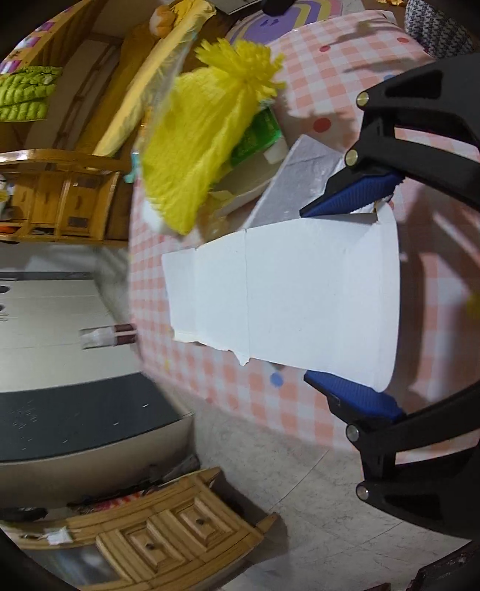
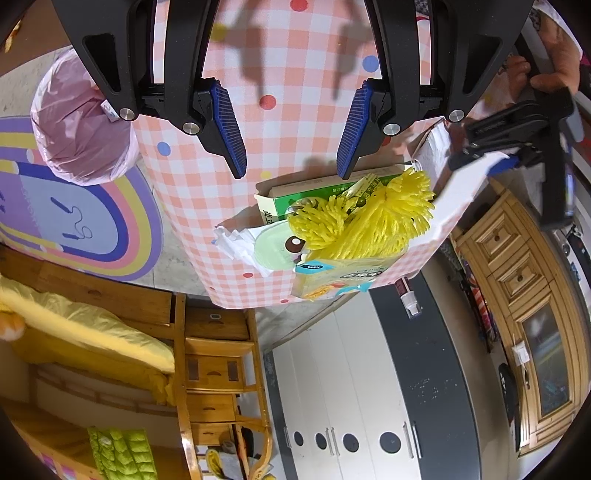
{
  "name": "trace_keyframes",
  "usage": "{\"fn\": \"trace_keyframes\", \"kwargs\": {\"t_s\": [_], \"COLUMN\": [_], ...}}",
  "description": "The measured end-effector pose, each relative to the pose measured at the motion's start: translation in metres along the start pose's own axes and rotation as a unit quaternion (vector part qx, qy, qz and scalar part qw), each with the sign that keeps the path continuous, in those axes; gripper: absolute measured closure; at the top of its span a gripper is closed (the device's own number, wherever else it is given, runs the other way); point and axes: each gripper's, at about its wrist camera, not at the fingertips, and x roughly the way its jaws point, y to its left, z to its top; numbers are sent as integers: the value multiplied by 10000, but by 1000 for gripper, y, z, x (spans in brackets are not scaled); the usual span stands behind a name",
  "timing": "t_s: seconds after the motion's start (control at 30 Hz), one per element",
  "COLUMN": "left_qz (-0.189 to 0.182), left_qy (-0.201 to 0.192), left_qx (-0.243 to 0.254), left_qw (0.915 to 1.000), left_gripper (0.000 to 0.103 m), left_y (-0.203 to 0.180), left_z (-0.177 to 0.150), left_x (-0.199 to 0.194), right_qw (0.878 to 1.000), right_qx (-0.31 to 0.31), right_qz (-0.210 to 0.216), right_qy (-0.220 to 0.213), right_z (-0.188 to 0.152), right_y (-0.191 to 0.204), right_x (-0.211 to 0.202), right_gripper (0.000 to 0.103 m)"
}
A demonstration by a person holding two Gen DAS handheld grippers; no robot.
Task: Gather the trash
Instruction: 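Grasp the plastic bag with the right gripper while the left holds the paper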
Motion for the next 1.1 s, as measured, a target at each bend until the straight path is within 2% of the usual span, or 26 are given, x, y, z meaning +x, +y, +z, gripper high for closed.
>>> {"fn": "trace_keyframes", "kwargs": {"t_s": [0.1, 0.23, 0.37, 0.47, 0.57, 0.63, 0.7, 0.73, 0.8, 0.97, 1.1], "left_qz": [83, 68, 54, -12, -150, -91, 12, 25, 26, -83, -137], "left_qy": [-380, -597, -671, -657, -636, -680, -733, -745, -753, -594, -510], "left_qx": [-73, -47, 91, 141, 207, 297, 365, 371, 340, 216, 148], "left_qw": [9992, 9982, 9977, 9977, 9976, 9972, 9966, 9965, 9966, 9980, 9985], "left_gripper": [25, 25, 25, 25, 25, 25, 25, 25, 25, 25, 25], "left_y": [3, 3, -9, -14, -20, -22, -22, -21, -21, -18, -18], "left_z": [1, 4, 11, 17, 29, 36, 46, 49, 52, 44, 41], "left_x": [-21, -35, -36, -31, -26, -23, -20, -18, -15, -8, -5], "right_qw": [10000, 9999, 9994, 9988, 9992, 9990, 9985, 9982, 9981, 9993, 9986], "right_qx": [-15, -38, -228, -414, -383, -319, -297, -292, -320, -218, 30], "right_qz": [4, 74, -62, -156, 13, 188, 280, 292, 228, 191, 446], "right_qy": [-11, -76, -262, -203, -138, -240, -363, -430, -466, -217, 277], "right_z": [0, 3, 12, 19, 29, 36, 43, 47, 54, 72, 73], "right_y": [0, 0, 4, 8, 7, 7, 10, 11, 15, 19, 17], "right_x": [-1, -3, -5, 4, 13, 11, 7, 7, 10, 39, 67], "right_gripper": [51, 51, 51, 51, 51, 51, 44, 36, 35, 35, 32]}}
